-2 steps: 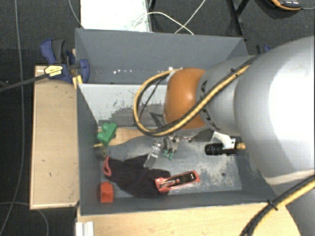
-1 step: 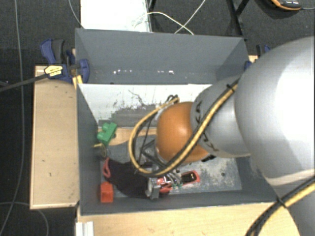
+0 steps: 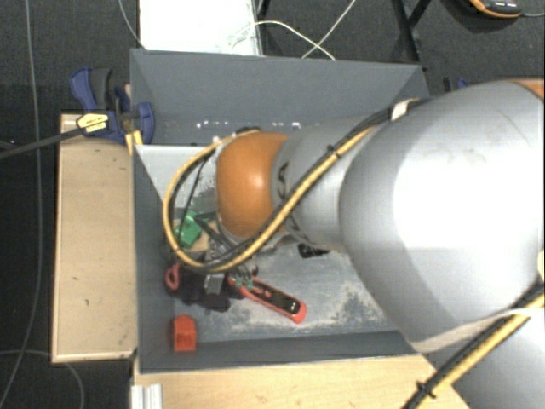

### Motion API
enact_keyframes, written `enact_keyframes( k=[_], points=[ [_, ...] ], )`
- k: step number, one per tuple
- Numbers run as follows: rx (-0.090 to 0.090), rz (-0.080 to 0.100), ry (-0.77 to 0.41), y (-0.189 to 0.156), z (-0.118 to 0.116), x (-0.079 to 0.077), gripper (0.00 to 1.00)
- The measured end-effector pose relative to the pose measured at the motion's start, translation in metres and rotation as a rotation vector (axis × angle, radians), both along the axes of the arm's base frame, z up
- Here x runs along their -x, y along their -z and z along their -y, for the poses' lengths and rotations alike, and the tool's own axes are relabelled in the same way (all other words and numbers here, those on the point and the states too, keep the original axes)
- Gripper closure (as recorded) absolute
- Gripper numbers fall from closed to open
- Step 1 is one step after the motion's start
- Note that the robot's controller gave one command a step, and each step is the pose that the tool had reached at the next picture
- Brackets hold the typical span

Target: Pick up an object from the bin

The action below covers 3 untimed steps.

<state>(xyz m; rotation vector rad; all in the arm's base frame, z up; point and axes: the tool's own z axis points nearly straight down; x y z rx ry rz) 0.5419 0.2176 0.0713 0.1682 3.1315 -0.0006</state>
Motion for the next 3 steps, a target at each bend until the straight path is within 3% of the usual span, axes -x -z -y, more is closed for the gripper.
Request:
enact_keyframes(
  k=[1, 2, 3],
  points=[
    [0.0, 0.0, -0.001, 0.0, 0.0, 0.0, 1.0],
    [0.005, -0.011, -0.002, -0.02, 0.002, 0.003, 1.0],
    [0.001, -0.001, -0.002, -0.053, 0.001, 0.0, 1.0]
  ],
)
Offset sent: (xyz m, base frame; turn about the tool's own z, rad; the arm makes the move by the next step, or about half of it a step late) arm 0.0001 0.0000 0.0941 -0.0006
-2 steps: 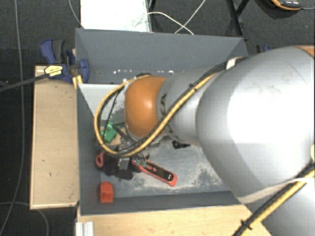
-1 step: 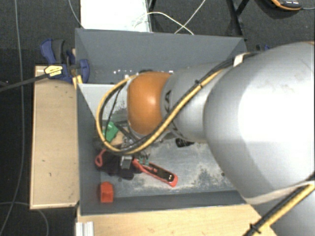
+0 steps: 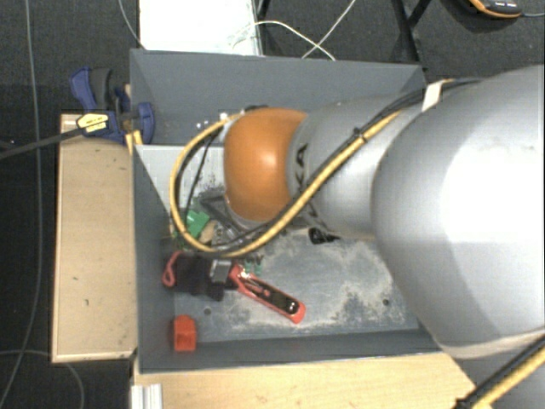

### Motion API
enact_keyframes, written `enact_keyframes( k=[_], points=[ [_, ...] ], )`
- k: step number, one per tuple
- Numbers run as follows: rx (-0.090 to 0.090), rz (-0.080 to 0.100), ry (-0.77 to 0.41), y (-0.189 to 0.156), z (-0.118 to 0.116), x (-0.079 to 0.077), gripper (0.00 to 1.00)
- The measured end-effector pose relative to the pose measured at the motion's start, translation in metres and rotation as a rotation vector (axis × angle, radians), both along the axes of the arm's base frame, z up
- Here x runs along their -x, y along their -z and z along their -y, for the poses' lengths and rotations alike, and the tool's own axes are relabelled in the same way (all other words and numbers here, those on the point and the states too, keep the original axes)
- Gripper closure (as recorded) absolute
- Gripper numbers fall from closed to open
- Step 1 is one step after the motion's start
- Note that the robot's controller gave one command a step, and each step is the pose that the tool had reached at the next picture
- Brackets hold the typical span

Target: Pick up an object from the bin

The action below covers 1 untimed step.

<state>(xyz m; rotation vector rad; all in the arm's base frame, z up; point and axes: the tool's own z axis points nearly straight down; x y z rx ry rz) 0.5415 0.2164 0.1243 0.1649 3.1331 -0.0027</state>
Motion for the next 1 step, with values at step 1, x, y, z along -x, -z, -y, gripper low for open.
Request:
enact_keyframes(
  k=[1],
  points=[
    [0.0, 0.001, -0.001, -0.0135, -0.0001, -0.0004, 1.0]
  ],
)
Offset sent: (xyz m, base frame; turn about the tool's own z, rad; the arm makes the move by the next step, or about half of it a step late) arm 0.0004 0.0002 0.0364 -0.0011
